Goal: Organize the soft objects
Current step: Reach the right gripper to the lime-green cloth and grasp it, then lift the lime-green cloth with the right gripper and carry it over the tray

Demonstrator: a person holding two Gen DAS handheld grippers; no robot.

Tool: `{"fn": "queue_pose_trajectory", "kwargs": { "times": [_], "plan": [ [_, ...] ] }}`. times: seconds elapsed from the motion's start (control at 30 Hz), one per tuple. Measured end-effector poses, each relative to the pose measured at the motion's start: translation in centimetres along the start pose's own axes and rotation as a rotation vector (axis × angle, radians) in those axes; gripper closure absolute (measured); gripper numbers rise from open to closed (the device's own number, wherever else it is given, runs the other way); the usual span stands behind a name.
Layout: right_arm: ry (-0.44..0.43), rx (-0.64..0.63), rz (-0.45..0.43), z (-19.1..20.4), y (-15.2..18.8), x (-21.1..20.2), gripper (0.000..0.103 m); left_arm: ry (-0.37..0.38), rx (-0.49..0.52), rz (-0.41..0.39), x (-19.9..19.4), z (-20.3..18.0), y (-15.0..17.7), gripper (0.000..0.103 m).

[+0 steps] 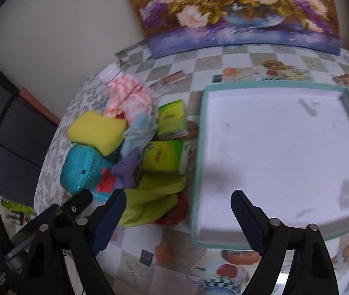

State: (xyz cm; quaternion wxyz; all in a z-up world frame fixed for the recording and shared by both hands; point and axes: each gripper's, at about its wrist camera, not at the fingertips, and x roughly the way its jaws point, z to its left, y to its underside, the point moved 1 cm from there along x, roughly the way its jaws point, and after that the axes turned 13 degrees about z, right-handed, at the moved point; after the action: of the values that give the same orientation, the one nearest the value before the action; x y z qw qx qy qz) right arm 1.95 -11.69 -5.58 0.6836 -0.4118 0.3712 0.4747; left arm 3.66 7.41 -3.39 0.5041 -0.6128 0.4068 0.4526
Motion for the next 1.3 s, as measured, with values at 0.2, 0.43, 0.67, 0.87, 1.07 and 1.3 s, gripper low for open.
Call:
{"fn": "queue_pose_trajectory", "kwargs": {
  "times": [0.2,0.43,0.67,0.87,1.07,1.3],
  "plan": [
    [-0.06,-0.039,0.055,1.5,0.3,1.8,0.02,0.004,-0.096,-0.034,-0.8,2.0,-0.3,0.005],
    [-0.078,-0.093,0.104,3.7,0.4,4.0,0.025,-0.009,-0.14,-0.016,-0.2,3.1,-0.5,0.005],
    [-0.048,-0.131,0.166,5.2,0.6,6.7,0.028,-0.015,-0.19,-0.004,0.1,4.2,-0.6,0.005],
    [-0.006,-0.15,0.179,5.6,0.6,8.1,0.046,-0.003,-0.205,0.014,0.5,4.6,-0.7,0.005],
    [-0.016,-0.137,0.141,5.0,0.2,7.2,0.077,0.011,-0.212,0.016,0.6,4.7,-0.6,0.005],
    [-0.045,-0.138,0.128,4.7,0.0,6.2,0.093,0.011,-0.212,0.013,0.6,4.6,-0.6,0.005]
  ]
}}
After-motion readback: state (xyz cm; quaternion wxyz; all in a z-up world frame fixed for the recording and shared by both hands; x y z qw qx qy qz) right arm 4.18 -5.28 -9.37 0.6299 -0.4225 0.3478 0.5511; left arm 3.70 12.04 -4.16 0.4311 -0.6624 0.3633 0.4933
